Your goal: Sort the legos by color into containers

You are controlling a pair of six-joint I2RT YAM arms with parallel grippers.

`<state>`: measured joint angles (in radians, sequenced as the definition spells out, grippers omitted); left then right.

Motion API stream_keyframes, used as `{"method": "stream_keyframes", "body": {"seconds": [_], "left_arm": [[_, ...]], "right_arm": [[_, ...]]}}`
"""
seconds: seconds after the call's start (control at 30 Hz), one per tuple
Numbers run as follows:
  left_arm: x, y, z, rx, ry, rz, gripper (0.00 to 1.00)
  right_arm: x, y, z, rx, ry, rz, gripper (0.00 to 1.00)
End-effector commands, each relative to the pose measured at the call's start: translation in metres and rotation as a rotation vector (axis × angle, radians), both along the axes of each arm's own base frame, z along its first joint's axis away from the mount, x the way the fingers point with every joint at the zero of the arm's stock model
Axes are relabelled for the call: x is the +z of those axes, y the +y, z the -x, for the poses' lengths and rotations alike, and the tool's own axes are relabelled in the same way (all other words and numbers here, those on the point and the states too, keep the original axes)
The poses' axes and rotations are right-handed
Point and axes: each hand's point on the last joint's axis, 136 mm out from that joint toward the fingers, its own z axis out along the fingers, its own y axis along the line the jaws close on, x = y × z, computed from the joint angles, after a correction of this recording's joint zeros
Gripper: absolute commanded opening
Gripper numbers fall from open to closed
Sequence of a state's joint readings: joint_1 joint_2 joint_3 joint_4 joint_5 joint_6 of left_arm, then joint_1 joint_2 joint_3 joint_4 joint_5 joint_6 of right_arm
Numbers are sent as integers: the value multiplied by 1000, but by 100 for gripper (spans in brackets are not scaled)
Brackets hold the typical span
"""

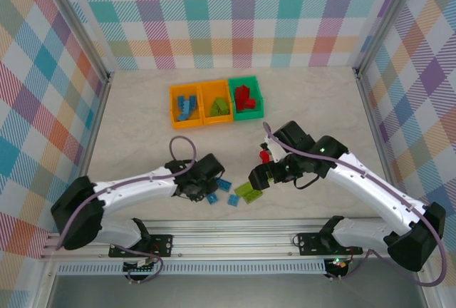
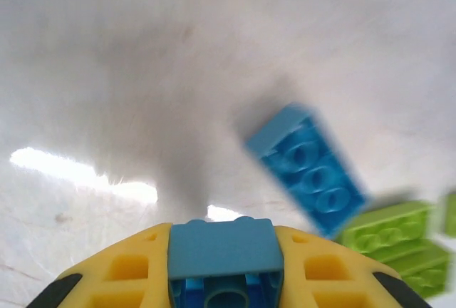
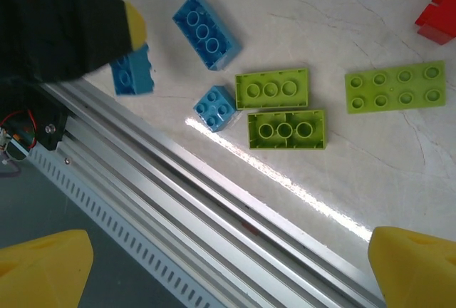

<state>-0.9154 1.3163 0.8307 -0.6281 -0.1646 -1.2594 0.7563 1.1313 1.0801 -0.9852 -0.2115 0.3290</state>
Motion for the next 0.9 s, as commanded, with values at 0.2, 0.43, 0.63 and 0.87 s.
{"method": "stream_keyframes", "body": {"seconds": [0.2,0.43,0.63,0.87], "left_arm": [[130,89,-165,31,-466,-370,9],[123,115,-287,99,-515,-400,8],[88,114,-358,71,-484,-318,15],[71,120,-385,107,-459,-268,44]], "right_arm": [[26,2,-17,-37,-139,-54,100],[30,-2,-16,-71,-140,-59,100],[30,-2,-14,-81,-138,-79,100],[32,-2,-14,-79,-134,-70,100]]}}
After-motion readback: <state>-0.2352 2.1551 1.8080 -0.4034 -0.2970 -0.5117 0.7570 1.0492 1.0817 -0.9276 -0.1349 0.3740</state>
